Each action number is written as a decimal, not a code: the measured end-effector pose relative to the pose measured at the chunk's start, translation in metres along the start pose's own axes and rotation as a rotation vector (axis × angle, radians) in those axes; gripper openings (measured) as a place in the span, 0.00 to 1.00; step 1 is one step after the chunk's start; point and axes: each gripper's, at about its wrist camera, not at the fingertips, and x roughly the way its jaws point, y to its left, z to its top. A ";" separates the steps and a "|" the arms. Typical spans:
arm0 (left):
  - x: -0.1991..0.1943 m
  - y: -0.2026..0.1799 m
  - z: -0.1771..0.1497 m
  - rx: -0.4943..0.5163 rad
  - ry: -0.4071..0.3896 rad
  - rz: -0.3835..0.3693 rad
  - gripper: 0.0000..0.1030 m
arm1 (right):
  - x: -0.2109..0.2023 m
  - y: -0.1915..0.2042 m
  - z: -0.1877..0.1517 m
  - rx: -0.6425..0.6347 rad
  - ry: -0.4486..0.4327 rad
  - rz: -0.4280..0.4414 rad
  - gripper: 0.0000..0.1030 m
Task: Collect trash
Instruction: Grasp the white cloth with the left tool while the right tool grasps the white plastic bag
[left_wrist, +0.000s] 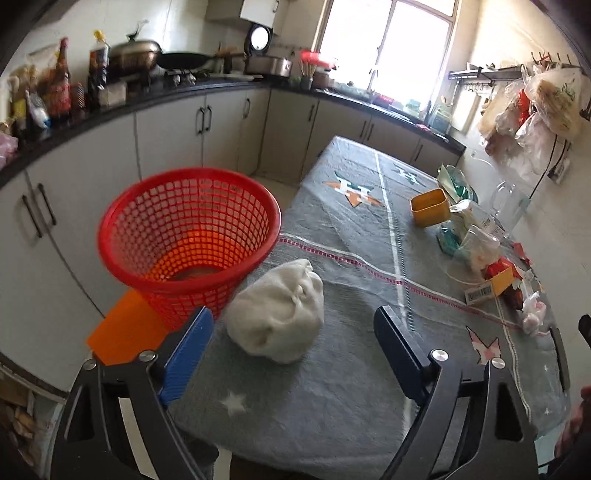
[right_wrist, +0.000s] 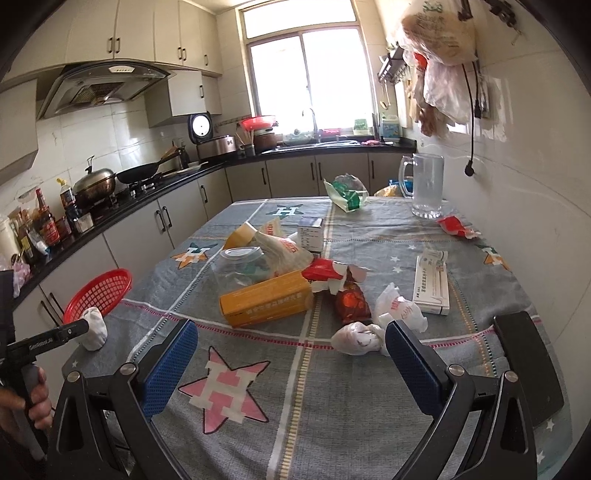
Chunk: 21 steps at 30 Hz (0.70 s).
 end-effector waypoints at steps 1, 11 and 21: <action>0.007 0.002 0.002 0.000 0.016 0.005 0.76 | 0.001 -0.001 0.001 0.006 0.004 0.001 1.00; 0.031 -0.016 0.006 0.031 0.050 0.004 0.48 | 0.001 -0.037 0.012 0.092 0.005 -0.007 1.00; 0.039 -0.080 0.001 0.135 0.050 -0.081 0.39 | 0.040 -0.128 0.024 0.333 0.160 0.053 0.80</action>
